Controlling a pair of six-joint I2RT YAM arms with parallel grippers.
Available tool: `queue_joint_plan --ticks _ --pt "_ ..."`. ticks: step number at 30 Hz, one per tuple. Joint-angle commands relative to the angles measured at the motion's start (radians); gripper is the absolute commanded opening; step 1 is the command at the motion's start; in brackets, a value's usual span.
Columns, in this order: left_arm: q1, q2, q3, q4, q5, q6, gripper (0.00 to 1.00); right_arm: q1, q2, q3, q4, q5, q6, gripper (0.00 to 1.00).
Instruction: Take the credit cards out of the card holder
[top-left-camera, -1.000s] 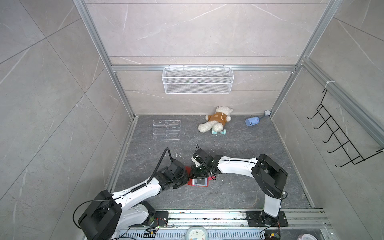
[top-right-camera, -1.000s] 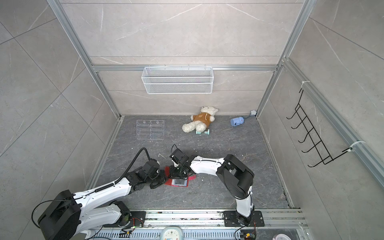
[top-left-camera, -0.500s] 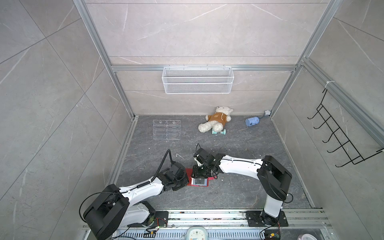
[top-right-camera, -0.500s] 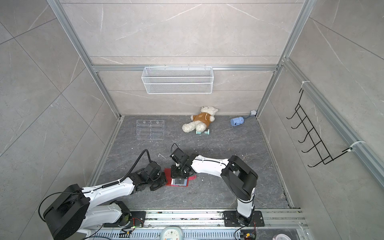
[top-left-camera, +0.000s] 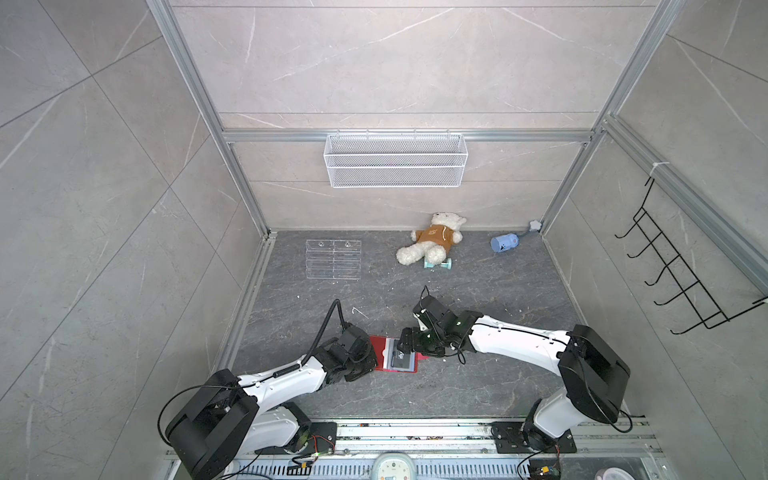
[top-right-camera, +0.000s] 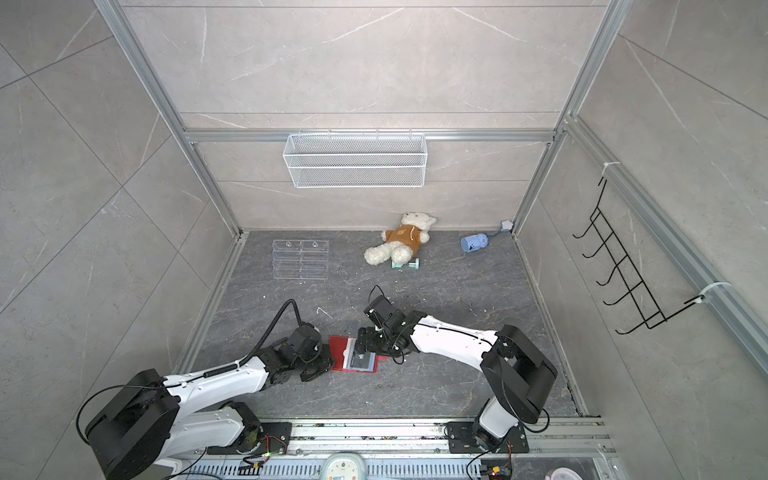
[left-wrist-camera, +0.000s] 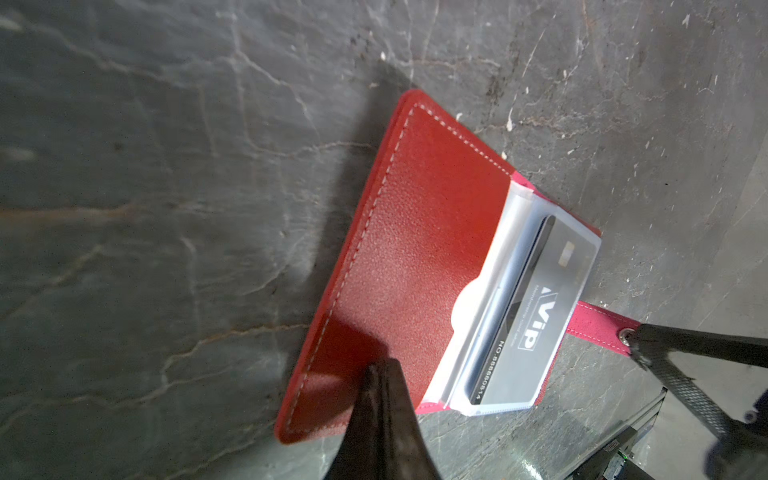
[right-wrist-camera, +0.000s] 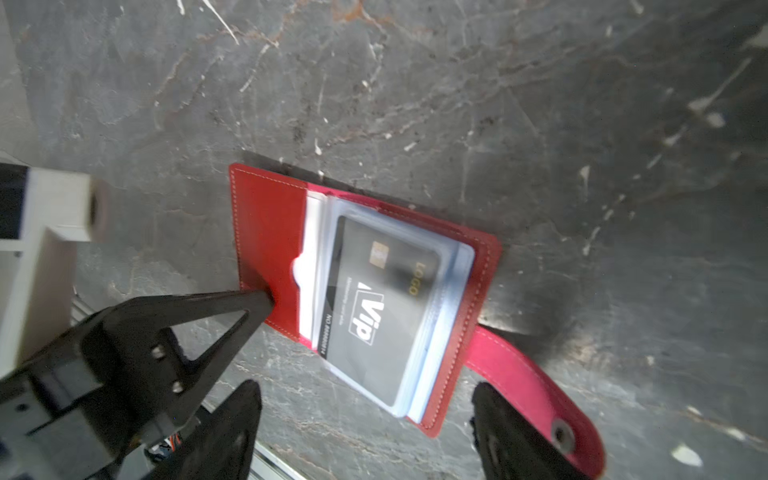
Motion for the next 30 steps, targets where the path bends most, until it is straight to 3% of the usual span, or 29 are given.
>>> queue_joint_plan --ticks 1,30 --pt "0.001 0.008 -0.018 -0.002 0.006 -0.006 0.0 -0.001 0.002 -0.026 0.064 -0.019 0.034 0.82" --pt "0.002 0.001 -0.043 0.0 0.008 -0.014 0.0 -0.002 0.116 -0.105 0.213 -0.063 0.104 0.78"
